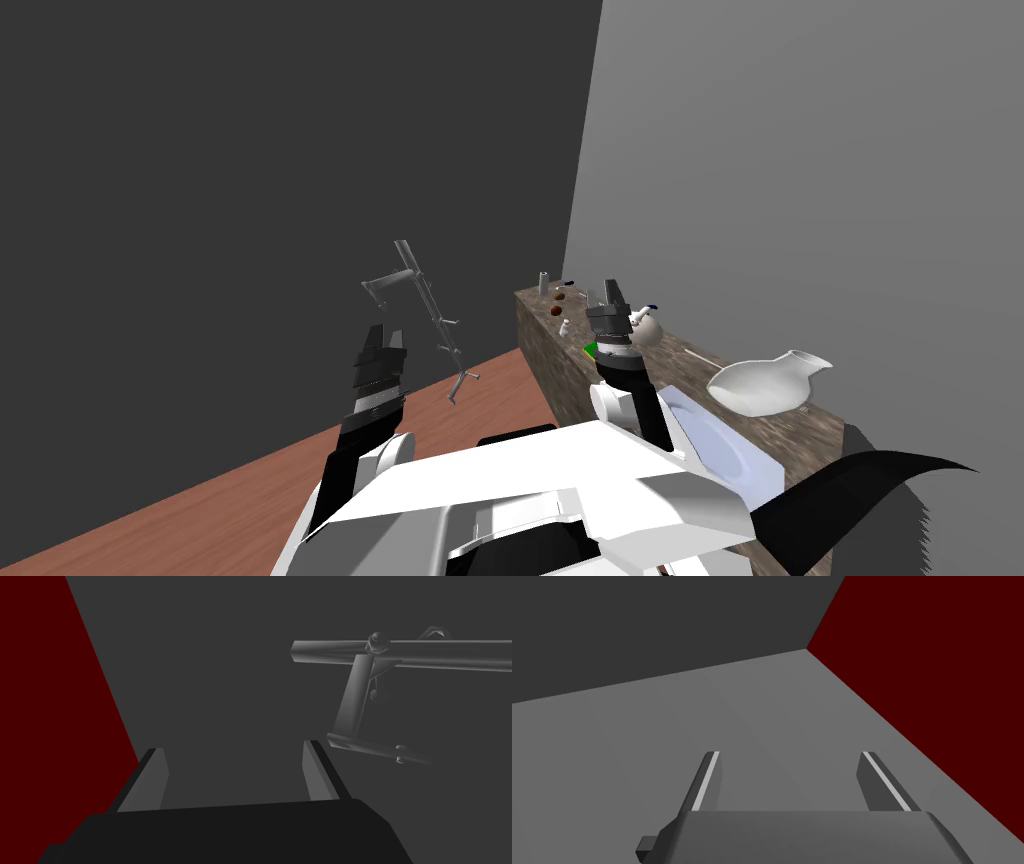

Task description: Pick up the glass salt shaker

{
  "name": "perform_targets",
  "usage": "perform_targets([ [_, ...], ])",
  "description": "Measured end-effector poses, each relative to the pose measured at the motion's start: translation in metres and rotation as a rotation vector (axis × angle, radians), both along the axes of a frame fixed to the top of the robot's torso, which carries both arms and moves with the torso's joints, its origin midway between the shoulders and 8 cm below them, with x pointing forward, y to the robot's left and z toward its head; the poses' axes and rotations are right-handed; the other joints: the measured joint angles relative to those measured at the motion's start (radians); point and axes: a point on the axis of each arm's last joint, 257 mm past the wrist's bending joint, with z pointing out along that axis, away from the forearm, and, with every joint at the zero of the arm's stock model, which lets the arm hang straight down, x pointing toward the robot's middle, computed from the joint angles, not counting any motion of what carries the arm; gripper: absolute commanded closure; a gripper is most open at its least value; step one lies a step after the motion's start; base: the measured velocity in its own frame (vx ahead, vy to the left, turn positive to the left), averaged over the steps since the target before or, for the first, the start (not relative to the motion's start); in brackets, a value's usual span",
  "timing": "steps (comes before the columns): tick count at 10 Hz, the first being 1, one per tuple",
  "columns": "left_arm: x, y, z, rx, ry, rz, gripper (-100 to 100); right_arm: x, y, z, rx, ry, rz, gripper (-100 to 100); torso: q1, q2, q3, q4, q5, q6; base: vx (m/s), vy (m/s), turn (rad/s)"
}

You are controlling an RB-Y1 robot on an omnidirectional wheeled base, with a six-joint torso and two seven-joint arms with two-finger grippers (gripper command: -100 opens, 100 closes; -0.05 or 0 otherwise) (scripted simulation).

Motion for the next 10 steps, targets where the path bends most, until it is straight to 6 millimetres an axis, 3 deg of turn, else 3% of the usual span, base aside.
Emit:
perform_targets([
  [4,0.0,0.0,0.0,0.0,0.0,0.0,0,0.012,0.007,-0.02,-0.136,0.073,-0.001,-100,0.002,0.0,0.0,0.0,0.0,0.0,-0.006,0.031,-0.074],
  [7,0.0,0.0,0.0,0.0,0.0,0.0,0,0.025,0.004,-0.048,-0.259,0.166,-0.044,-100,0.003,0.0,0.0,0.0,0.001,0.0,-0.01,0.056,-0.119],
  [10,0.0,0.0,0.0,0.0,0.0,0.0,0,0.041,-0.008,-0.09,-0.389,0.283,-0.119,-100,0.004,0.002,0.001,0.0,0.001,0.0,-0.025,0.063,-0.149],
])
